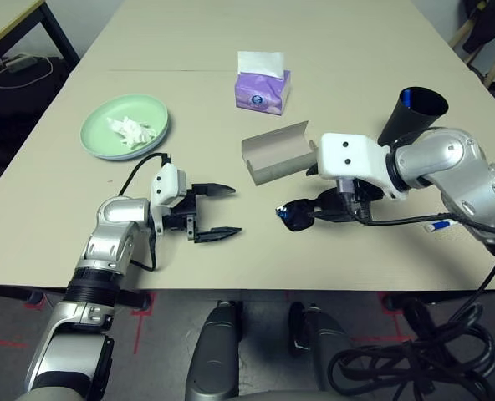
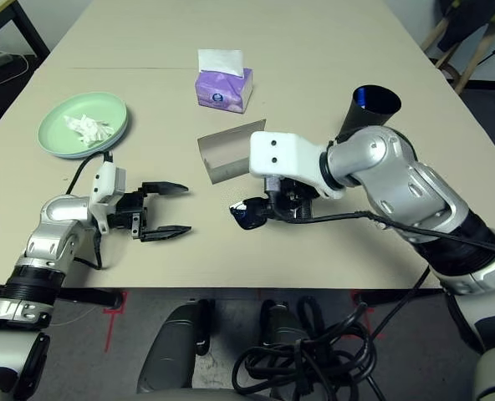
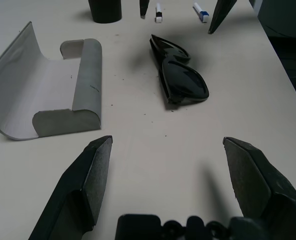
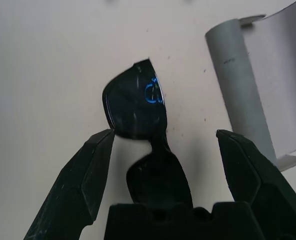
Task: Organize and tidy the items on the table.
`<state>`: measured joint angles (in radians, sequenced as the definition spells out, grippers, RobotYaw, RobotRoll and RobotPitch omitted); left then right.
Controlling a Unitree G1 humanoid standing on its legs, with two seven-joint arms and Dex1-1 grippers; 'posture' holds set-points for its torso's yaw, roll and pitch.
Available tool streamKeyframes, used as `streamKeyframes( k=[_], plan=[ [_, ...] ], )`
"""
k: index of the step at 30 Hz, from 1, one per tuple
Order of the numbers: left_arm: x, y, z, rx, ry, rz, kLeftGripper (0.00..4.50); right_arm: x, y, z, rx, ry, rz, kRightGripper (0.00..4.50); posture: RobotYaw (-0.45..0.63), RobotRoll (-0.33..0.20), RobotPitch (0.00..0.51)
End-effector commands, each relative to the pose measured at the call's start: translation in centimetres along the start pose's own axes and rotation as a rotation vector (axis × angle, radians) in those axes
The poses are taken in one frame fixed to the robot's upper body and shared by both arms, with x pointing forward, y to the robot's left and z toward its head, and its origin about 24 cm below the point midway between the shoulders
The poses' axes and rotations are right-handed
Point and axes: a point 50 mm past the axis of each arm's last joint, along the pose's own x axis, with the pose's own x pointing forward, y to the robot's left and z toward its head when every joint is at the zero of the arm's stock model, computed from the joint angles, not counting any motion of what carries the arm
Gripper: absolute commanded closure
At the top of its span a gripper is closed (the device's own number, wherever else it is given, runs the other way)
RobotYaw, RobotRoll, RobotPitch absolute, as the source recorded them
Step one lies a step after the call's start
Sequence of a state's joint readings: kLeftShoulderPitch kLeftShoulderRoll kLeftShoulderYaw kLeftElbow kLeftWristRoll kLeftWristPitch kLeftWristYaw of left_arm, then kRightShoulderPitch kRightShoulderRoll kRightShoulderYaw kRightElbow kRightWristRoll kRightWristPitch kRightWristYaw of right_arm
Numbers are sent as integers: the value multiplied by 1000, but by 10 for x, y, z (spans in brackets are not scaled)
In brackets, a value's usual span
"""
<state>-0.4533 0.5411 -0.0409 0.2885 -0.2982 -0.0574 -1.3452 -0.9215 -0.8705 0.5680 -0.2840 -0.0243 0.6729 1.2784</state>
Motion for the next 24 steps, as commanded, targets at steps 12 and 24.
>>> streamKeyframes(
  k=[12,24],
  plan=[
    [6,-5,3,-3,-17,7,15,18,-14,7,-181,192,186,0,211,0,227],
    [5,-3,4,14,2,7,15,31,-14,7,-197,228,232,0,213,0,221]
  ],
)
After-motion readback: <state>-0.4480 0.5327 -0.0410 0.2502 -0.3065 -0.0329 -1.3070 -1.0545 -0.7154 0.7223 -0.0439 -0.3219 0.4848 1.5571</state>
